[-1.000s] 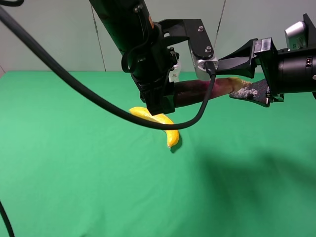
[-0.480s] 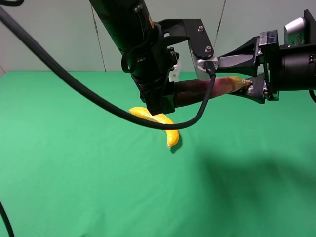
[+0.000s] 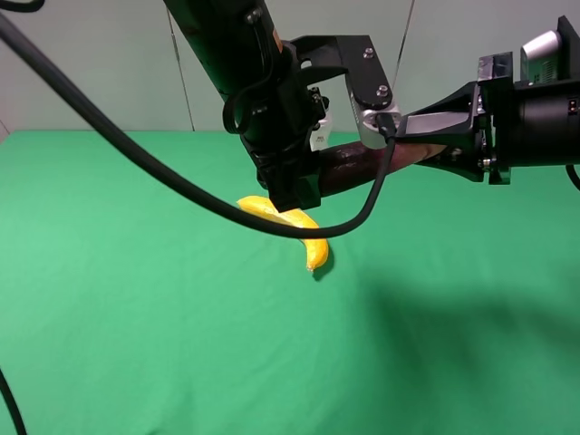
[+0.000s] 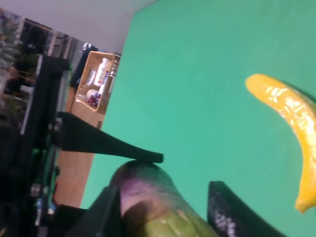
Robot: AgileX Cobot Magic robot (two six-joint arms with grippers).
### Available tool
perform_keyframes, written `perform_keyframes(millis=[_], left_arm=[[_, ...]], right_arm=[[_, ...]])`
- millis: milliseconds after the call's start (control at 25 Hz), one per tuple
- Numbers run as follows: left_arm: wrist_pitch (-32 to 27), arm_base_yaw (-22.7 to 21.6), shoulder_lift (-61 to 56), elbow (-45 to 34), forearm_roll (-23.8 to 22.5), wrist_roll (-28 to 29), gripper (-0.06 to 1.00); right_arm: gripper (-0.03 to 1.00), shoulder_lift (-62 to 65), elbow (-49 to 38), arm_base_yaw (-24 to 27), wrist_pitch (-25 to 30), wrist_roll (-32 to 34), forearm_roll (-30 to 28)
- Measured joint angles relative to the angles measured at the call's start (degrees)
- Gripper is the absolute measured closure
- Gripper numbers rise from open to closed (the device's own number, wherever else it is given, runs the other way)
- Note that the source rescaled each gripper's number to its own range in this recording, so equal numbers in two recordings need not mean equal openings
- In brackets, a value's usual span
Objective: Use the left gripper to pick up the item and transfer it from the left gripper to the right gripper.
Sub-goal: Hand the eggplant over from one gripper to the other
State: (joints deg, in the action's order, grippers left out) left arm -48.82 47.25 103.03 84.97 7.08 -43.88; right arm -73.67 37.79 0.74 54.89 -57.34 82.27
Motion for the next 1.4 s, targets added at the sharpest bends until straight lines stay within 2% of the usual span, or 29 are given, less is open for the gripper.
perform_keyframes(millis=[80,720,760,800,880,960,1080,1400], left_arm=[[0.00,0.00,0.04,0.00,0.06,-0.16,0.93],[0.00,0.00,0.04,0.00,0.06,0.01,0.92],[0.00,0.00,0.04,0.00,0.06,0.48,0.84],[0.00,0.00,0.04,0.00,0.06,1.25,0.60],[0.35,0.00,0.04,0.00,0.06,2.73,0.23],[0.40,0.00,0.04,0.00,0.06,3.71,0.05],[0.40,0.00,0.04,0.00,0.06,4.06,-0.03],[0.28,0.00,-0.49,0.00,0.06,4.13,-0.05]], right_arm=[[0.94,0.00,0.04,0.00,0.83,0.00,0.63],[0.94,0.00,0.04,0.00,0.87,0.00,0.74],[0.94,0.00,0.04,0.00,0.73,0.00,0.50],[0.94,0.00,0.04,0.00,0.38,0.00,0.10],[0.95,0.00,0.04,0.00,0.09,0.00,-0.28],[0.95,0.00,0.04,0.00,0.09,0.00,-0.28],[0.95,0.00,0.04,0.00,0.09,0.00,-0.32],[0.95,0.00,0.04,0.00,0.05,0.00,-0.35]])
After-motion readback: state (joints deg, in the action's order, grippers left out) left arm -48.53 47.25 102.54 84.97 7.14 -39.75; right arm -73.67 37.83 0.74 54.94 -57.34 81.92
